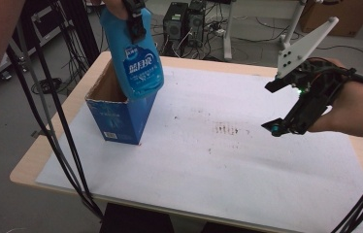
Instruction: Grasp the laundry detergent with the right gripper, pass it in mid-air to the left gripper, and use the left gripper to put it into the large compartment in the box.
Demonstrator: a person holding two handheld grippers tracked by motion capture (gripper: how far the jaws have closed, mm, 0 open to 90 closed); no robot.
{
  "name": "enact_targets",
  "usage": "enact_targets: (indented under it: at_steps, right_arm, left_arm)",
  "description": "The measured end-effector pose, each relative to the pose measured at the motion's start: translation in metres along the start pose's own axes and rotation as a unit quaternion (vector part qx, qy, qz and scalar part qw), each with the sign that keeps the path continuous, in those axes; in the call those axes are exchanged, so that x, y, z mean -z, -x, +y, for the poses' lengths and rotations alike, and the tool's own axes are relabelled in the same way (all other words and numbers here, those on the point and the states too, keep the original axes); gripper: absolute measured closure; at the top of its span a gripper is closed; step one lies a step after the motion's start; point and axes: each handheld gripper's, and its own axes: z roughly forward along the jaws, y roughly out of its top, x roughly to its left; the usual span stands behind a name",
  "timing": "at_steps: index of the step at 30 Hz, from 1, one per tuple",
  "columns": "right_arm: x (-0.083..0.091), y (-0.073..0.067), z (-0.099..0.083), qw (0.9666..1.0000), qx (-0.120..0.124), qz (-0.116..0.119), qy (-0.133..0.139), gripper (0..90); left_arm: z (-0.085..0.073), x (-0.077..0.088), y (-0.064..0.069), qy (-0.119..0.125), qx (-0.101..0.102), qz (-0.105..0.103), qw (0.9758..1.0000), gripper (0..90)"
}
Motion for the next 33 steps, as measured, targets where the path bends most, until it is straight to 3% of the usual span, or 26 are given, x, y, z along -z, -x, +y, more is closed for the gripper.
enact_targets:
  at_steps: [2,4,5,6,8,11,14,17,20,29,33]
  right_arm:
    - [0.003,0.000,-0.001,1.0000,0.000,-0.001,-0.001,0.6]
    - [0.005,0.001,-0.002,1.0000,-0.002,-0.002,-0.001,0.6]
    - [0.005,0.001,-0.002,1.0000,-0.002,-0.002,-0.001,0.6]
    - [0.004,0.001,-0.003,1.0000,0.001,-0.003,0.001,0.6]
    - [0.004,0.002,-0.004,1.0000,-0.001,-0.003,-0.002,0.6]
    - [0.004,0.002,-0.004,1.0000,-0.006,-0.003,-0.004,0.6]
    - [0.004,0.002,-0.005,1.0000,-0.006,-0.002,-0.006,0.6]
    - [0.003,0.003,-0.006,0.9999,-0.012,-0.004,-0.008,0.6]
    - [0.001,0.004,-0.007,0.9998,-0.016,-0.002,-0.009,0.6]
    - [-0.005,0.006,-0.009,0.9997,-0.024,-0.001,-0.007,0.6]
    - [-0.007,0.007,-0.011,0.9997,-0.024,0.000,-0.009,0.6]
  left_arm:
    - [-0.004,0.004,-0.010,0.001,0.038,0.010,0.9992,38.3]
    - [-0.008,0.007,-0.019,0.005,0.078,0.020,0.9968,38.3]
    - [-0.008,0.007,-0.019,0.005,0.078,0.020,0.9968,38.3]
    - [-0.012,0.007,-0.030,0.002,0.117,0.035,0.9925,38.3]
    - [-0.014,0.006,-0.037,0.001,0.146,0.047,0.9882,38.3]
    - [-0.016,0.003,-0.046,-0.006,0.168,0.060,0.9840,38.3]
    - [-0.016,-0.004,-0.055,-0.013,0.177,0.061,0.9822,38.3]
    - [-0.015,-0.011,-0.059,-0.018,0.179,0.057,0.9820,38.3]
    - [-0.012,-0.021,-0.061,-0.029,0.168,0.054,0.9839,38.3]
    - [-0.003,-0.059,-0.063,-0.046,0.082,0.043,0.9946,38.3]
    - [-0.002,-0.079,-0.063,-0.056,0.045,0.045,0.9964,38.3]
